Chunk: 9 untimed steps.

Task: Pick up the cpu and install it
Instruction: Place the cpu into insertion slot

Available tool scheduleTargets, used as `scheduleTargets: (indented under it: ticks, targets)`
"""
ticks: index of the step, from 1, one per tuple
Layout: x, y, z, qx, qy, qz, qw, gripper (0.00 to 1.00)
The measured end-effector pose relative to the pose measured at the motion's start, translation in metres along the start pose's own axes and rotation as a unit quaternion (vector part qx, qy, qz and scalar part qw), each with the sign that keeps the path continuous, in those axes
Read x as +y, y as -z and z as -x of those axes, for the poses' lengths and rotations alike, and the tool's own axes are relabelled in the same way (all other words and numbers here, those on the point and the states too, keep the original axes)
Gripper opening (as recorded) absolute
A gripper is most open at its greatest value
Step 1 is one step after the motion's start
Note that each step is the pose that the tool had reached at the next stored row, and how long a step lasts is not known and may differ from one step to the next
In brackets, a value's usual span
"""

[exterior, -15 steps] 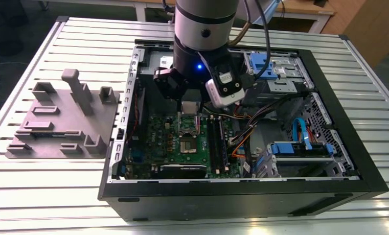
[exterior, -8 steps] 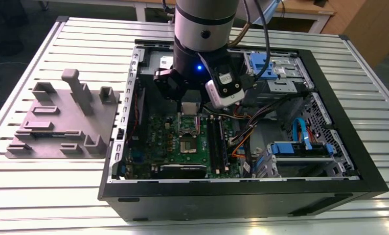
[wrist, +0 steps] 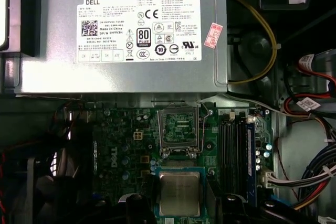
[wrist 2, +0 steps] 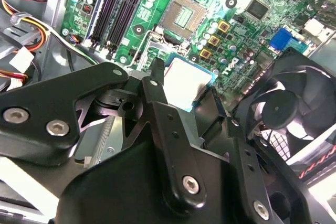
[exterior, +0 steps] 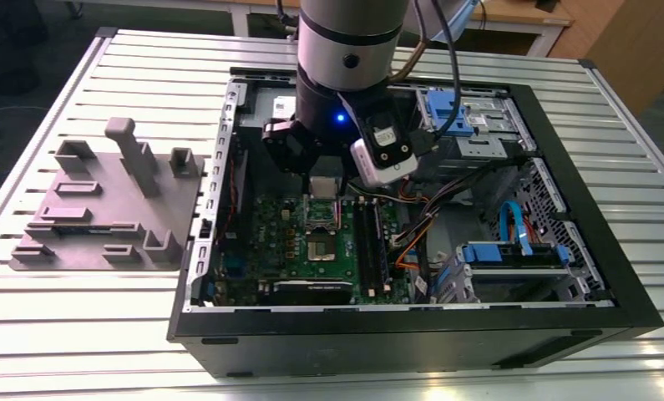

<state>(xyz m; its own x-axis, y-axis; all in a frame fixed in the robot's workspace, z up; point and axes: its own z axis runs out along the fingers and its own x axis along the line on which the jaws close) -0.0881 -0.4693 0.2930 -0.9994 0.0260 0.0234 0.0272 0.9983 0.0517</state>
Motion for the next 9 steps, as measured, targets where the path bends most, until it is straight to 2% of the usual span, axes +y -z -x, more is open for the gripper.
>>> scheduleTargets:
  ticks: [4,9]
  targets:
    - [-0.0004,-0.003,0.0003,0.0001,0.0,-0.0001,1.0,0.47]
    - [-0.0036,-0.0039,0.0007,0.0,0.0,-0.0001,1.0,0.47]
